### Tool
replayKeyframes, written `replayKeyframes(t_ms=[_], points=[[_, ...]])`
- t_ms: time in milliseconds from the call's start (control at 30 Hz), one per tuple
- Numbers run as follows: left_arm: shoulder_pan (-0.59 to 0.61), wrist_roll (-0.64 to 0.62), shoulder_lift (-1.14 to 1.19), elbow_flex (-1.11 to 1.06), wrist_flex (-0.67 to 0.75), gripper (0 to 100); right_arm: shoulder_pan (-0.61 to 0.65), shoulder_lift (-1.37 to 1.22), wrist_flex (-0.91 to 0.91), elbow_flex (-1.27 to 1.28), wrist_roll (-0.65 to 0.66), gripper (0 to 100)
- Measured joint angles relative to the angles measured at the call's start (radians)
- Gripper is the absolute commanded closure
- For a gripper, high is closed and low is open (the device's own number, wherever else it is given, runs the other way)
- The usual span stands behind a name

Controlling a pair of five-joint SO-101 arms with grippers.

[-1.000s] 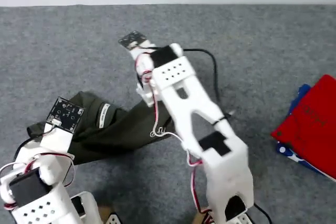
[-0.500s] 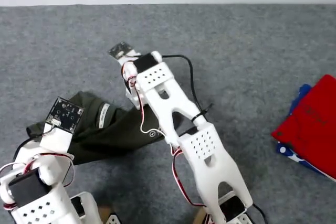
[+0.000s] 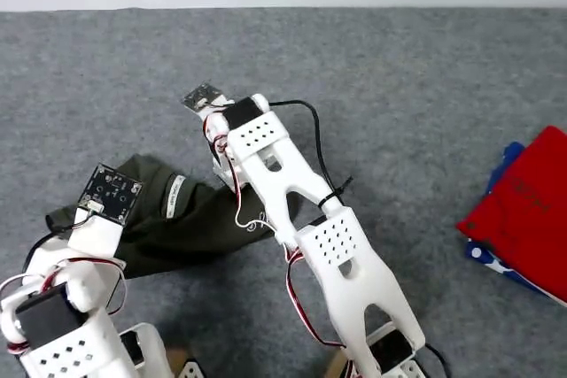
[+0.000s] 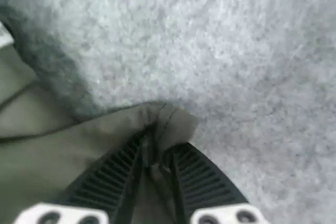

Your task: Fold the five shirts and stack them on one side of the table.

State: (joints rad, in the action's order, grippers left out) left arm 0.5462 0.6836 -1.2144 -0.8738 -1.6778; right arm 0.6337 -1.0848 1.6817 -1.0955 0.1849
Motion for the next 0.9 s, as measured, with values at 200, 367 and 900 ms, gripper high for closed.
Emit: replayKeyframes(t_ms=[200, 367, 900], points=[[0.0, -0.043, 0.0, 0.029, 0.018, 100, -0.063, 0.02, 0.074, -0.161, 0.066, 98.8], [0.0, -0.199, 0.0, 0.149, 0.153, 100, -0.163, 0.141, 0.074, -0.265, 0.126, 98.8], [-0.087, -0.316, 0.568, 0.865, 0.241, 99, -0.393, 0.597, 0.043, -0.542, 0.135, 98.8]])
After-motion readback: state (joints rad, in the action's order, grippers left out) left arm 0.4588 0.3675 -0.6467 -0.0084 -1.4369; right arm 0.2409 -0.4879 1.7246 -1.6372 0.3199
